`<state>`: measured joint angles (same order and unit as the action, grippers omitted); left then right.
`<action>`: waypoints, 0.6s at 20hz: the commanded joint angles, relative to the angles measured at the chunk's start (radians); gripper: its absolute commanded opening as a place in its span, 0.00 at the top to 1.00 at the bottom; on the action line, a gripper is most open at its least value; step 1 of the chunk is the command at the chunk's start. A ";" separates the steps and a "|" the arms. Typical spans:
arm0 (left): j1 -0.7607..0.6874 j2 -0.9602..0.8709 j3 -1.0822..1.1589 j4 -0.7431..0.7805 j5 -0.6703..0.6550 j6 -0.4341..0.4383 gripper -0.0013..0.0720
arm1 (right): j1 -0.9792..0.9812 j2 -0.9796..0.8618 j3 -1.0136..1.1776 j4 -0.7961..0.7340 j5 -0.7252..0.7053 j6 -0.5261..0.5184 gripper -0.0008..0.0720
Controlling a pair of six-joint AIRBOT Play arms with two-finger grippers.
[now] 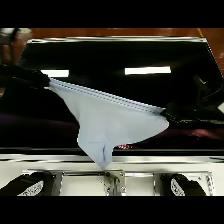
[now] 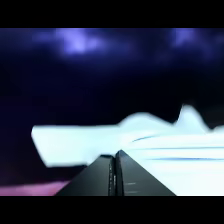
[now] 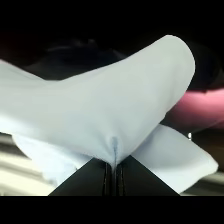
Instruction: Fold the shirts.
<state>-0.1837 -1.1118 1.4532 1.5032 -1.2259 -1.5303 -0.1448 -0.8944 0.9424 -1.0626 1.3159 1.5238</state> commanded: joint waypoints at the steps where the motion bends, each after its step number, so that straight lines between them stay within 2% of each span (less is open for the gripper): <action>1: 0.008 -0.224 -0.035 -0.086 0.089 -0.001 0.93 | -0.001 -0.131 -0.113 0.067 -0.409 -0.020 0.89; 4: 0.003 -0.402 -0.035 -0.315 0.159 -0.035 0.93 | -0.001 -0.275 -0.113 0.177 -0.579 -0.032 0.89; 7: -0.017 -0.548 -0.035 -0.460 0.175 -0.037 0.93 | -0.001 -0.407 -0.113 0.233 -0.589 -0.087 0.89; 8: -0.018 -0.578 -0.035 -0.484 0.163 -0.038 0.90 | -0.002 -0.435 -0.113 0.245 -0.584 -0.105 0.86; 9: -0.015 -0.597 -0.033 -0.494 0.134 -0.037 0.68 | -0.002 -0.445 -0.113 0.250 -0.598 -0.132 0.73; 10: -0.002 -0.601 -0.028 -0.480 0.087 -0.037 0.30 | -0.009 -0.439 -0.109 0.246 -0.589 -0.174 0.25; 11: 0.026 -0.597 -0.018 -0.443 0.013 -0.037 0.05 | -0.024 -0.425 -0.092 0.240 -0.537 -0.230 0.03; 12: 0.061 -0.589 -0.003 -0.396 -0.078 -0.037 0.06 | -0.051 -0.405 -0.067 0.216 -0.457 -0.274 0.03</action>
<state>-0.1684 -1.6672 1.4311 1.0943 -1.1458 -1.5654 -0.1646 -1.2926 0.8478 -0.8497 0.7799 1.3689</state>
